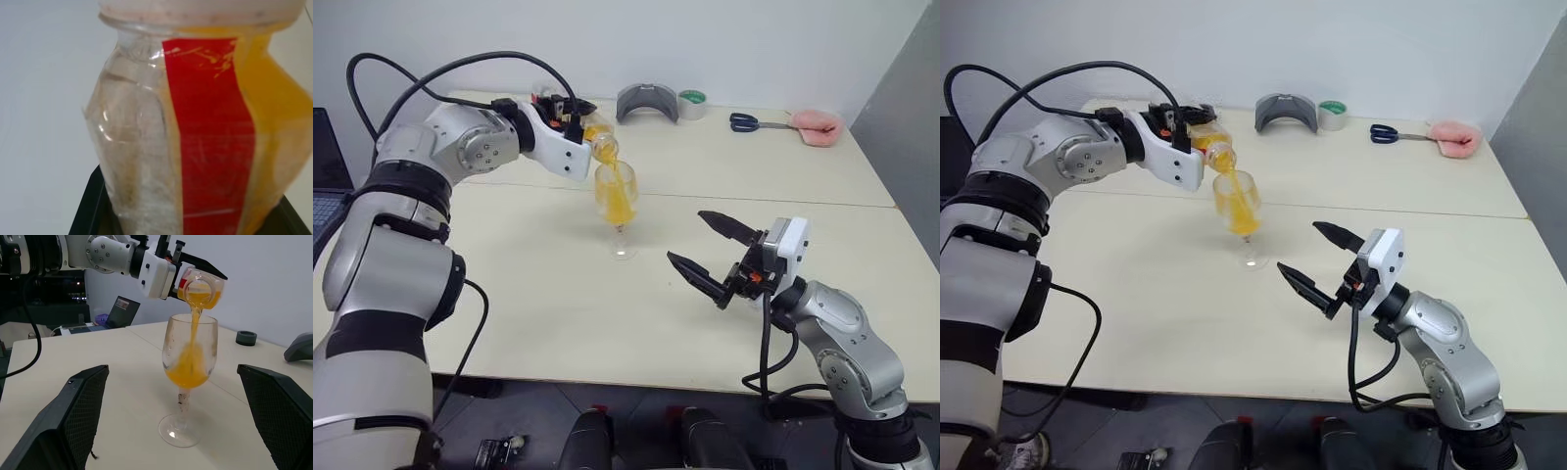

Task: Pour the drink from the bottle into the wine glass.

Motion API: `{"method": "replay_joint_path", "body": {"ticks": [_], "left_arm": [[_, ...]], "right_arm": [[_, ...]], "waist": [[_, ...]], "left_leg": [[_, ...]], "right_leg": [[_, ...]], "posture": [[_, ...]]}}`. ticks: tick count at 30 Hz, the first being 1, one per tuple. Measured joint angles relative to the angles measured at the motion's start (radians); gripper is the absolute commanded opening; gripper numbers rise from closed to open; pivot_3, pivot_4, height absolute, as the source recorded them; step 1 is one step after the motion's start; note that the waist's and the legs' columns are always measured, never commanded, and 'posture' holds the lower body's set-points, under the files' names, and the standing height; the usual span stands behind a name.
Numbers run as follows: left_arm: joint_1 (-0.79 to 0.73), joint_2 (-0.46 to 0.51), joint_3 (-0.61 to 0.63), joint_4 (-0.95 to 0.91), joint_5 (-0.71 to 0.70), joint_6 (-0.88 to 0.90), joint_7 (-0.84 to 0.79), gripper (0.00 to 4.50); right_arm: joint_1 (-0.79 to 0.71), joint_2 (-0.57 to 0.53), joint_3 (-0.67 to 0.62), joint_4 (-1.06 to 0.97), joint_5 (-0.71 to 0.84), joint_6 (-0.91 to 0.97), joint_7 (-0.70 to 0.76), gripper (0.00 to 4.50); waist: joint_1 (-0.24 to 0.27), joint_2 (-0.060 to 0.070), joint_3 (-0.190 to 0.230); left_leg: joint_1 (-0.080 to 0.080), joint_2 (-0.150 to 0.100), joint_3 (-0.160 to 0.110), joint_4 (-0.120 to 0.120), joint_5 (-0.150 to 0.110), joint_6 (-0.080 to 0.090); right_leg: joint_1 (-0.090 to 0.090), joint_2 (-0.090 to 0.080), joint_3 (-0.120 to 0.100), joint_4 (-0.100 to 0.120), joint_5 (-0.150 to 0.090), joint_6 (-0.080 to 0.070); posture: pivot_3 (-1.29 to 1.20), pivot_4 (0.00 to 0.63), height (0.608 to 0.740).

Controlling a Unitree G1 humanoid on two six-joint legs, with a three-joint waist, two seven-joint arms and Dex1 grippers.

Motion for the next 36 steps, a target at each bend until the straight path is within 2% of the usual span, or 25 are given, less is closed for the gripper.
{"method": "replay_joint_path", "body": {"ticks": [9, 20, 28, 36], "left_arm": [[-0.007, 0.008, -0.019, 0.000, 0.032, 0.000, 0.032, 1.70], [-0.007, 0.005, -0.013, 0.009, 0.003, 0.001, 0.010, 1.70], [0.005, -0.025, 0.074, 0.019, -0.157, 0.023, -0.143, 1.70], [0.081, -0.033, 0.201, -0.007, -0.355, 0.072, -0.339, 1.70]], "right_arm": [[-0.006, 0.000, 0.000, 0.000, 0.000, 0.001, 0.000, 4.50], [-0.014, 0.000, 0.000, 0.000, 0.000, 0.002, 0.000, 4.50], [-0.014, -0.001, -0.001, 0.000, 0.000, 0.005, 0.000, 4.50], [-0.022, -0.001, 0.000, 0.000, 0.001, 0.005, 0.002, 4.50]], "waist": [[0.000, 0.000, 0.000], [0.000, 0.000, 0.000], [-0.002, 0.000, 0.000], [-0.002, 0.000, 0.000]], "left_leg": [[0.000, 0.000, 0.000, 0.000, 0.000, 0.000], [0.000, 0.000, 0.000, 0.001, 0.000, 0.000], [0.000, 0.000, 0.000, 0.002, 0.000, 0.000], [0.000, 0.000, 0.000, 0.003, 0.000, 0.000]], "right_leg": [[0.000, 0.000, 0.000, 0.000, 0.000, 0.000], [0.000, 0.000, 0.000, 0.001, 0.000, 0.000], [0.000, 0.000, 0.000, 0.001, 0.000, 0.000], [0.000, 0.000, 0.000, 0.002, 0.000, 0.000]], "posture": [[0.00, 0.150, 0.740], [0.00, 0.150, 0.740], [0.00, 0.150, 0.740], [0.00, 0.150, 0.740]]}}
